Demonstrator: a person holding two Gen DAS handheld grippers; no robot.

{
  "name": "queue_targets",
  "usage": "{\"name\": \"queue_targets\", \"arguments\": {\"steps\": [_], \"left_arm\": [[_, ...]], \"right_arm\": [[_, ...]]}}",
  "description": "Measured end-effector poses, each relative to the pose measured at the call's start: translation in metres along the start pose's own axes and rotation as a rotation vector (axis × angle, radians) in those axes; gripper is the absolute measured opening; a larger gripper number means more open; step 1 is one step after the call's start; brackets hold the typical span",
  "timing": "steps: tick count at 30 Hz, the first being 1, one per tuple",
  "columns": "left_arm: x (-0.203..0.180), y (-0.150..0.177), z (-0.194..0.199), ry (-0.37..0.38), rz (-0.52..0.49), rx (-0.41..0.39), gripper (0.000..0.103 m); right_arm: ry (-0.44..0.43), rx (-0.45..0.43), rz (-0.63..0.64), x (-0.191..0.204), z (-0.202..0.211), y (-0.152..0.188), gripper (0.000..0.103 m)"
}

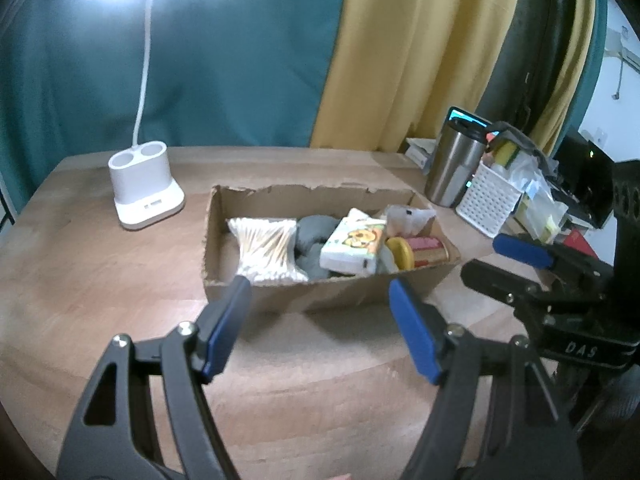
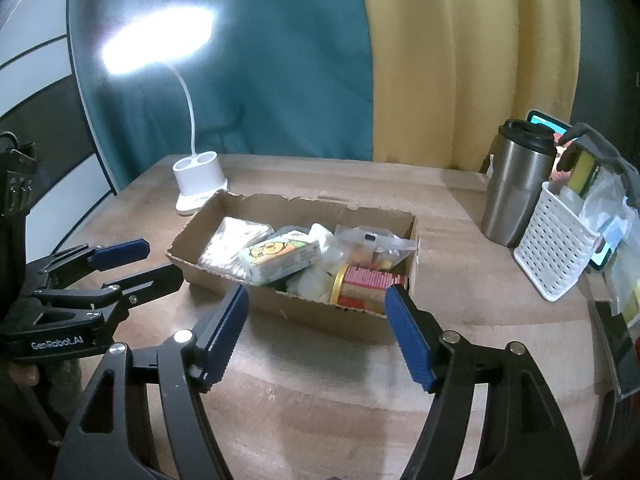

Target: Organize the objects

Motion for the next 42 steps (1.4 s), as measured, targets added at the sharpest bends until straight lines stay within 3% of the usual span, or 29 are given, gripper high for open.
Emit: {"name": "queue_targets", "arguments": {"steps": [7,12,21,30,42], "left_arm": [[-0.001,0.007,0.014,-0.004,0.000,-0.006,0.077],[-0.002,0.010,0.026,-0.009,-0.003,-0.024,0.090],[-0.006,0.021,0.037,0.015,0.007,-0.012,0.090],[0.002,0.016,0.048,-0.043,0.013,-0.036,0.090],[0.001,0.015,0.048,-0.032,0.011,-0.034,0.090]], "right_arm": [[0.007,-0.006,-0.003,0.003,0.013,0.008,0.074],[0.010,-0.009,-0.001,0.005,0.021,0.012,0.074],[0.020,-0.013,-0.003,0.007,0.036,0.022,0.074],[0.027,-0.019,-0.005,0.008,0.042,0.025,0.074],[0.029,-0.020,-0.008,0.005,0.044,0.025,0.074]]}}
Point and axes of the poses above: each gripper's, at about its wrist camera, not at the fingertips, and z roughly against the way its jaws point, x to its left, y to its underside, the point moved 10 cm from there along -z, roughly the way its jaws point, and after that the axes turned 10 degrees about -x, right-handed, at the moved point
